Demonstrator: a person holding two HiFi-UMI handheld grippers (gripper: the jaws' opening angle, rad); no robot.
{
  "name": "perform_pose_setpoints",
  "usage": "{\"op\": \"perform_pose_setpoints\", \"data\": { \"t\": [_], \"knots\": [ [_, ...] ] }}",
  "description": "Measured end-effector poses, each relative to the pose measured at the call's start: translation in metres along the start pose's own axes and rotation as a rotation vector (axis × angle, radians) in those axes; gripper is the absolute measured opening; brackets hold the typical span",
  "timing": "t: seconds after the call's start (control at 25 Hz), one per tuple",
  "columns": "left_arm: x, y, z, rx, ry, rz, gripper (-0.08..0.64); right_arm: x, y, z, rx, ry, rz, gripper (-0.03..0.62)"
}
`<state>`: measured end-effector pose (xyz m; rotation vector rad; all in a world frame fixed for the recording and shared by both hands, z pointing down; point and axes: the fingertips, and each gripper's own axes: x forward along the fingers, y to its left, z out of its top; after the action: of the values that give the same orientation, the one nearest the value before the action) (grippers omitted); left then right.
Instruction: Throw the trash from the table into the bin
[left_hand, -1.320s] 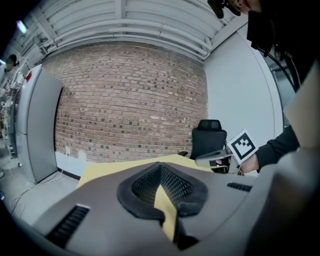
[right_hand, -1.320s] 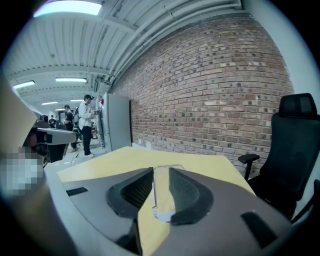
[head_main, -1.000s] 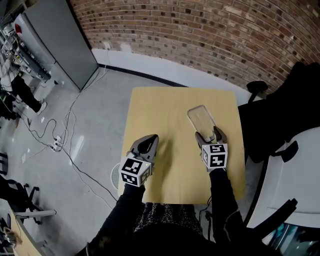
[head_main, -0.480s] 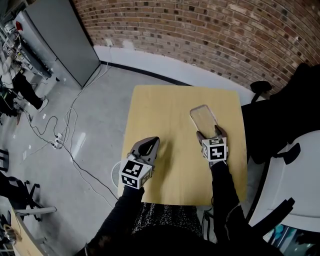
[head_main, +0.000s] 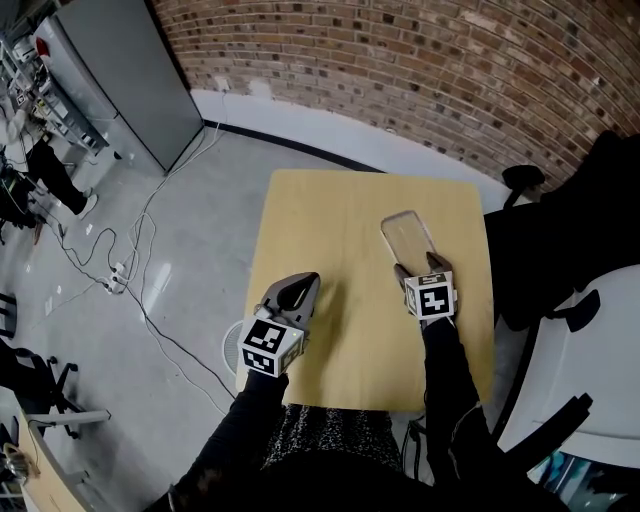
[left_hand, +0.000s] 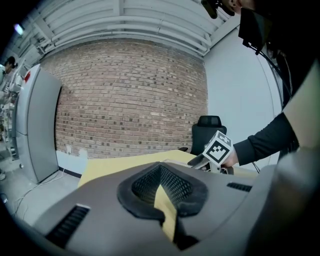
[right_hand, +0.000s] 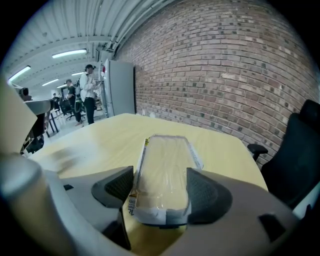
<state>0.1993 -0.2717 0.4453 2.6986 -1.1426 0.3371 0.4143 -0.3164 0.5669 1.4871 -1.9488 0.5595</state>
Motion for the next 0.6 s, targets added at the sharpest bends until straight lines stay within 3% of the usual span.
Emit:
{"op": "perform_pose_setpoints", "data": {
  "t": [0.28,0.6],
  "knots": [
    [-0.005,0.002,-0.005,-0.006,0.0,0.005,0.005,0.0,0.001,0.003,0.029,0.016,0.009,0.302],
    [-0.014,0.004,-0.006,-0.013,-0.01,0.018,0.005,-0.006,0.004,0.001,0.032,-0.004,0.016,0.288]
  ]
}}
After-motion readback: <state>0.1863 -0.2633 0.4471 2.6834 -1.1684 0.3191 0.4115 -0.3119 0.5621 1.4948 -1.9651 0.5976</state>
